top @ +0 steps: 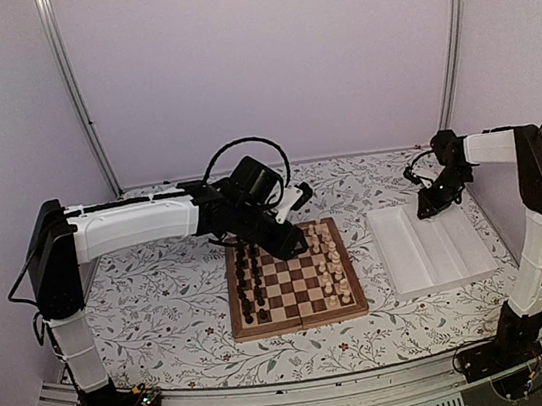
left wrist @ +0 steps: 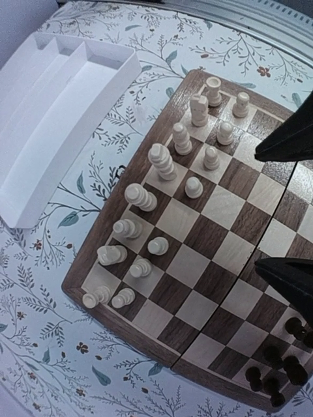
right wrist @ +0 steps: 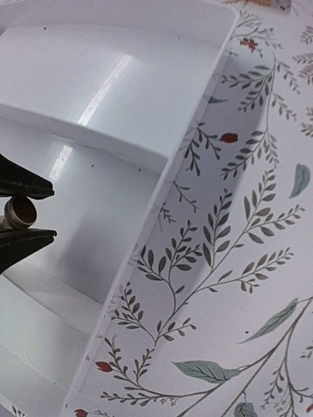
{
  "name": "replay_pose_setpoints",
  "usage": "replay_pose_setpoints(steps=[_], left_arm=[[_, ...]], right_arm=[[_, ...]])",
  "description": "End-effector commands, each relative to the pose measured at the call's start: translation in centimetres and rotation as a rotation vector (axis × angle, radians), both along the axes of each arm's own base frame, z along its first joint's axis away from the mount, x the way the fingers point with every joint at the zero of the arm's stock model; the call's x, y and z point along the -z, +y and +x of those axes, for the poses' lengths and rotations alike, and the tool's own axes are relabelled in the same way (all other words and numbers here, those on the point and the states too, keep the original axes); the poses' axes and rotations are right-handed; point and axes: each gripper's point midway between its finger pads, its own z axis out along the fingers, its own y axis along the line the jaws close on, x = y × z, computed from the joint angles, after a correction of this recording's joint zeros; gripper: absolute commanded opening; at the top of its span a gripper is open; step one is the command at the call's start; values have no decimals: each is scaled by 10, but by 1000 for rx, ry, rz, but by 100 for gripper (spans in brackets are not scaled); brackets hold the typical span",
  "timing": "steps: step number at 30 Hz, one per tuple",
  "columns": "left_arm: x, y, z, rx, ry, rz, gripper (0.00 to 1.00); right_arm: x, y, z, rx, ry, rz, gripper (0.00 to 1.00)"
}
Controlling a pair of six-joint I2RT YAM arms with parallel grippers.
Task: Set up the chess pieces on the board
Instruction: Pick up the chess piece from the storage box, then place the chess piece on the chessboard.
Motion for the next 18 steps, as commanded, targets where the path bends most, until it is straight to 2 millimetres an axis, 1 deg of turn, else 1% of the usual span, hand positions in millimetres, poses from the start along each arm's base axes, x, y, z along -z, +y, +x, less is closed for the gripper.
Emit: replay_pose_setpoints(steps=[1,2,3,5,7,9,10,12,14,15,16,18], left_arm=[[-26,-20,7,4,-18,-115,53],[-36,-26,9,8,-31,-156,53],[-45,-32,10,3,-56,-189,53],[-69,-46,15,-15,-146,-273,53],[-95,-65,14,-29,-256,-378,54],[-123,-84,14,-42,-368,-528,55],[-133,-94,11,-32,-406,-595,55],[-147,-113,10,-40,-481,-698,55],[-141,-136,11,-24,-467,-743,56],[-146,-148,12,-19,-460,-776,56],[-142,-159,10,2,-433,-800,56],[-135,-176,6,18,-400,-838,56]], right_arm=[[-62,31,1,-21,-78,269,16],[-74,33,0,-19,-91,336,16],[-82,38,-2,-31,-97,392,16],[-101,54,-8,-70,-108,508,16],[-122,72,-19,-118,-113,643,16],[-139,83,-28,-145,-117,742,16],[-147,87,-32,-158,-121,778,16],[-165,93,-40,-192,-147,833,16],[-184,98,-49,-235,-180,884,16],[-191,100,-52,-252,-194,911,16],[-199,102,-57,-271,-212,932,16],[-212,105,-65,-300,-239,971,16]])
